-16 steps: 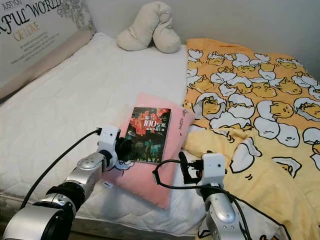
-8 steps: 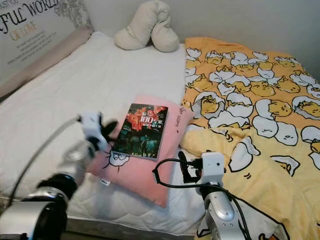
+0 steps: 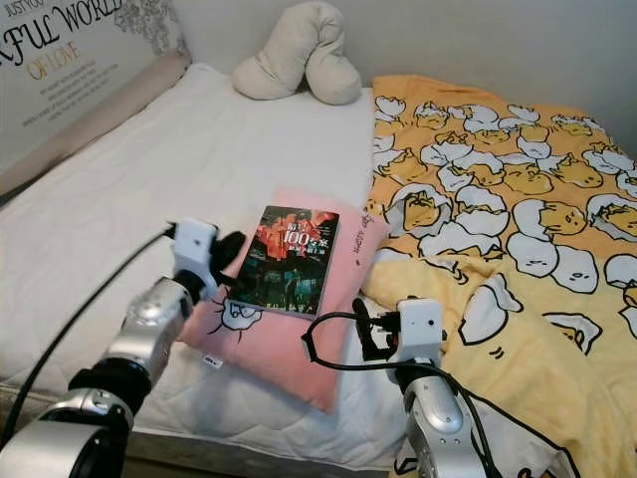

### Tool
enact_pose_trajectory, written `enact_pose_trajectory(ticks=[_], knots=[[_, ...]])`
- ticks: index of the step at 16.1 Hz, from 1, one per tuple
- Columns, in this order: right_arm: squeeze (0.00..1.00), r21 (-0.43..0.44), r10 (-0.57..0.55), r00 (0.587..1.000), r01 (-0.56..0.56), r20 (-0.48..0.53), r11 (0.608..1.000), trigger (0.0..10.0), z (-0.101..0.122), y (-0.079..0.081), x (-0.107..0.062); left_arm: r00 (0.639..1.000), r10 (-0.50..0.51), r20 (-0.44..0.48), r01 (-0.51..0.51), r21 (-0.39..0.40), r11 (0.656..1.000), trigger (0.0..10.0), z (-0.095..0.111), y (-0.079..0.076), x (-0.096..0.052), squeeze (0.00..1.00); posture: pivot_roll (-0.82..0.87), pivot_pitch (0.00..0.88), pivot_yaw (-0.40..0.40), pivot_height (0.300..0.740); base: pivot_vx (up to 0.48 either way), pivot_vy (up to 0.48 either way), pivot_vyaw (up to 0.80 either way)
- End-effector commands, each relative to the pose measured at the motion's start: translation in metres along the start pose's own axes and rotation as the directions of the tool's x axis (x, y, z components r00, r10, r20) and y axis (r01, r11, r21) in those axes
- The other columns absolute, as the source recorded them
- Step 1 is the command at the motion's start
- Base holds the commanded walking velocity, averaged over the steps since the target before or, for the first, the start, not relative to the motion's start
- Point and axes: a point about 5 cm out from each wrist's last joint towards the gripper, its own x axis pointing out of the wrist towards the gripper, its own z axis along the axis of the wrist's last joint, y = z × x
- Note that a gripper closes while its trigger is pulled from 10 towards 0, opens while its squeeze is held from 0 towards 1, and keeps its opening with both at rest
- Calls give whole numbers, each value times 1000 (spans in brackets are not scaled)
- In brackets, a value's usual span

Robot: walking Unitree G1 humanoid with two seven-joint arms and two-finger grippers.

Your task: Clean up the room

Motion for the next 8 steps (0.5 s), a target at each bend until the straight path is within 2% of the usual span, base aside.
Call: enact_pose_trajectory(ticks=[1, 5, 7, 8], knots=[[0, 2, -8, 1000, 8, 8, 1000, 10000, 1, -3, 1, 1000, 4, -31, -3, 24, 1000, 10000, -9, -4, -3, 1000, 61, 0, -22, 740, 0, 0, 0], [0, -3, -13, 1000, 13, 10, 1000, 10000, 1, -3, 0, 994, 90, -56, -87, 55, 995, 10000, -16, -4, -4, 1000, 52, 2, -20, 740, 0, 0, 0], [0, -6, -32, 999, 32, 22, 999, 10000, 2, -5, 0, 991, 112, -69, -110, 36, 993, 10000, -16, 0, -3, 1000, 45, 2, -17, 740, 0, 0, 0], [0, -8, -39, 999, 39, 21, 999, 10000, 3, -7, 0, 987, 132, -88, -134, -13, 991, 10000, -18, 3, -4, 1000, 43, 3, -17, 740, 0, 0, 0]])
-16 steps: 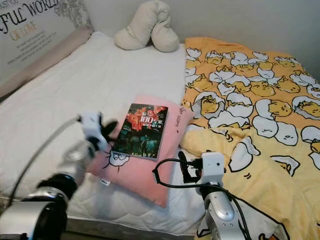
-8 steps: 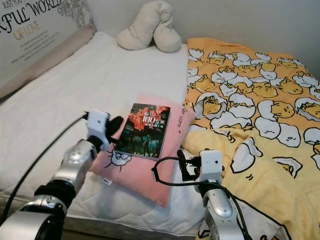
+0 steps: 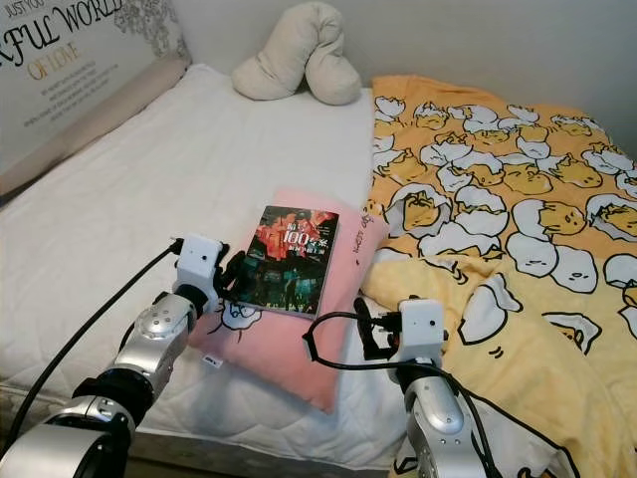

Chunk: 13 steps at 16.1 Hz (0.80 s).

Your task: Clean up the room

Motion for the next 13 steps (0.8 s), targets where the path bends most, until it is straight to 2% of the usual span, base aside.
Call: enact_pose_trajectory(ticks=[1, 5, 6, 8, 10, 11, 13], knots=[[0, -10, -23, 1000, 24, 10, 1000, 10000, 2, -5, -1, 1000, 5, -23, -6, -50, 999, 10000, -2, 1, 1, 1000, 39, 1, -13, 740, 0, 0, 0], [0, -13, -21, 1000, 21, 8, 1000, 10000, 1, -5, -2, 998, -62, 19, 63, -63, 996, 10000, 5, -9, 4, 1000, 38, 0, -14, 740, 0, 0, 0], [0, -15, -20, 1000, 20, 9, 1000, 10000, 1, -6, -1, 996, -86, 20, 87, -97, 991, 10000, 3, -12, 4, 1000, 37, 0, -14, 740, 0, 0, 0], [0, -16, -20, 1000, 20, 9, 1000, 10000, 2, -6, -1, 995, -99, 20, 101, -115, 988, 10000, 2, -14, 4, 1000, 38, 0, -15, 740, 0, 0, 0], [0, -18, -18, 1000, 18, 9, 1000, 10000, 1, -7, -1, 994, -110, 1, 109, -115, 987, 10000, -1, -16, 3, 1000, 41, 0, -16, 740, 0, 0, 0], [0, -20, -12, 1000, 12, 6, 1000, 10000, 1, -6, 0, 994, -98, -54, 93, -94, 991, 10000, -9, -15, 1, 1000, 42, 0, -17, 740, 0, 0, 0], [0, -21, -9, 1000, 9, 6, 1000, 10000, 1, -5, 0, 994, -68, -83, 61, -85, 995, 10000, -14, -12, -1, 1000, 40, 0, -17, 740, 0, 0, 0]])
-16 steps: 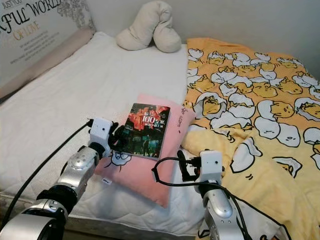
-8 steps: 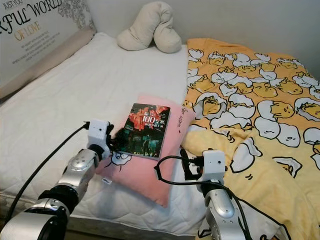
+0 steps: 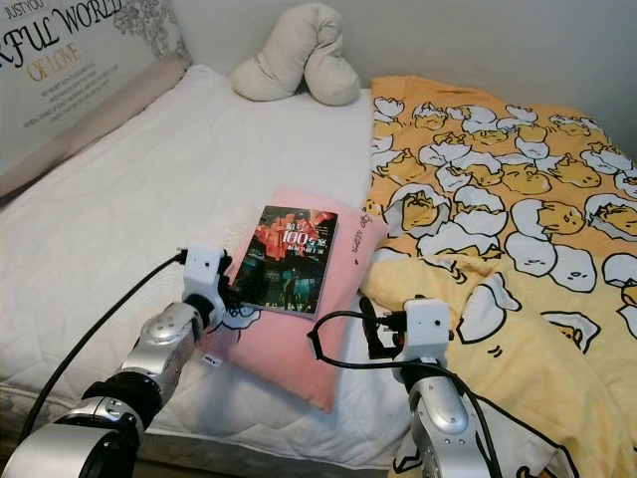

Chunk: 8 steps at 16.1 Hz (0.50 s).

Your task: Clean up the room

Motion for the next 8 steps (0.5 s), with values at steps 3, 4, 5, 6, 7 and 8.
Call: enact_pose_trajectory(ticks=[3, 4, 5, 6, 7, 8], knots=[[0, -9, 4, 1000, -4, -3, 1000, 10000, -1, -1, -1, 999, -24, -33, 23, -31, 999, 10000, -4, -4, 0, 0, 36, 0, -19, 740, 0, 0, 0], [0, -8, 3, 1000, -3, -4, 1000, 10000, -1, -1, -1, 998, -23, -55, 22, -15, 1000, 10000, -8, -5, 0, 0, 33, 0, -18, 740, 0, 0, 0], [0, -8, 2, 1000, -2, -6, 1000, 10000, -1, -1, -1, 995, -2, -100, 0, -24, 1000, 10000, -15, -4, -1, 0, 32, 0, -18, 740, 0, 0, 0], [0, -8, -1, 1000, 1, -6, 1000, 10000, -1, -1, -2, 992, 15, -122, -25, -75, 997, 10000, -19, -2, -3, 0, 28, 0, -17, 740, 0, 0, 0], [0, -8, -6, 1000, 6, -4, 1000, 10000, -1, -2, -2, 993, 6, -115, -18, -105, 994, 10000, -20, -4, -3, 0, 28, 0, -17, 740, 0, 0, 0], [0, -7, -9, 1000, 9, -2, 1000, 10000, -1, -2, -3, 994, -8, -112, -5, -111, 994, 10000, -19, -5, -3, 0, 25, 0, -17, 740, 0, 0, 0]])
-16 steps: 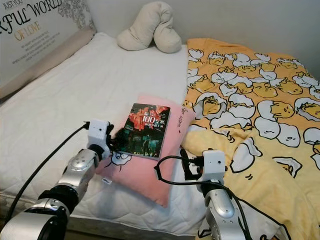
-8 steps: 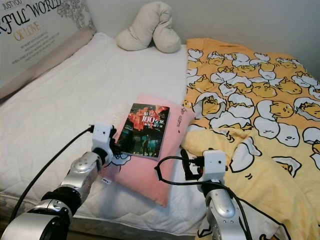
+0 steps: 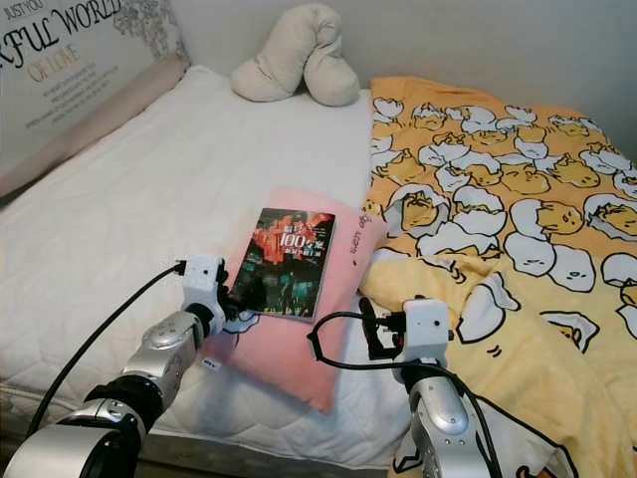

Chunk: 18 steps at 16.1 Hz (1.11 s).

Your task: Clean up the room

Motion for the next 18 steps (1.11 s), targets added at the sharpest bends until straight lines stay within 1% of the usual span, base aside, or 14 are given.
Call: enact_pose_trajectory(ticks=[1, 2, 3, 4, 5, 6, 8, 9, 10, 11, 12, 13, 14, 18], knots=[[0, -4, -11, 1000, 11, -1, 1000, 10000, 0, -3, -2, 999, -21, -41, 21, -13, 1000, 10000, -7, -5, 0, 0, 24, 0, -17, 740, 0, 0, 0], [0, -5, -11, 1000, 11, -2, 1000, 10000, 0, -3, -2, 996, -46, -70, 46, -7, 999, 10000, -12, -10, 0, 0, 23, 0, -18, 740, 0, 0, 0], [0, -5, -11, 1000, 11, -2, 1000, 10000, 0, -3, -2, 993, -77, -93, 76, -18, 997, 10000, -15, -15, 0, 0, 21, 0, -17, 740, 0, 0, 0], [0, -5, -10, 1000, 10, -1, 1000, 10000, 0, -3, -2, 991, -91, -99, 89, -23, 996, 10000, -16, -18, 1, 0, 21, 0, -17, 740, 0, 0, 0], [0, -5, -12, 1000, 12, -1, 1000, 10000, 0, -3, -2, 990, -122, -65, 122, -11, 992, 10000, -10, -24, 3, 0, 20, 0, -17, 740, 0, 0, 0], [0, -5, -12, 1000, 12, -2, 1000, 10000, 0, -3, -2, 991, -129, -28, 130, 62, 990, 10000, -4, -25, 4, 0, 22, 0, -16, 740, 0, 0, 0], [0, -4, -12, 1000, 12, -5, 1000, 10000, -1, -2, -3, 987, -159, -22, 161, 152, 975, 10000, -3, -32, 4, 0, 23, 0, -14, 740, 0, 0, 0], [0, -3, -10, 1000, 10, -7, 1000, 10000, -1, -2, -2, 981, -165, -97, 179, 162, 970, 10000, -14, -35, 3, 0, 23, 0, -13, 740, 0, 0, 0], [0, -2, -10, 1000, 10, -6, 1000, 10000, -1, -1, -1, 965, -179, -190, 205, 122, 971, 10000, -28, -39, 1, 0, 26, 0, -13, 740, 0, 0, 0], [0, 0, -10, 1000, 10, -6, 1000, 10000, -1, -1, -1, 952, -175, -251, 195, 58, 979, 8118, -39, -40, -2, 0, 26, 0, -13, 740, 0, 0, 0], [0, -1, -8, 1000, 8, -4, 1000, 10000, -1, 0, 0, 947, -188, -260, 194, -2, 981, 3373, -42, -43, -3, 0, 22, 0, -10, 740, 0, 0, 0], [0, 1, -8, 1000, 8, -3, 1000, 10000, 0, 0, 0, 942, -196, -273, 198, -23, 980, 0, -45, -45, -3, 0, 19, 0, -10, 740, 0, 0, 0], [0, 1, -9, 1000, 9, -3, 1000, 10000, 0, 0, 0, 943, -192, -271, 199, 0, 980, 0, -44, -45, -3, 0, 17, 0, -9, 740, 0, 0, 0], [0, 0, -17, 1000, 17, -3, 1000, 10000, 0, -1, -1, 972, -161, -171, 170, 39, 985, 0, -26, -37, 2, 0, 15, 0, -8, 740, 0, 0, 0]])
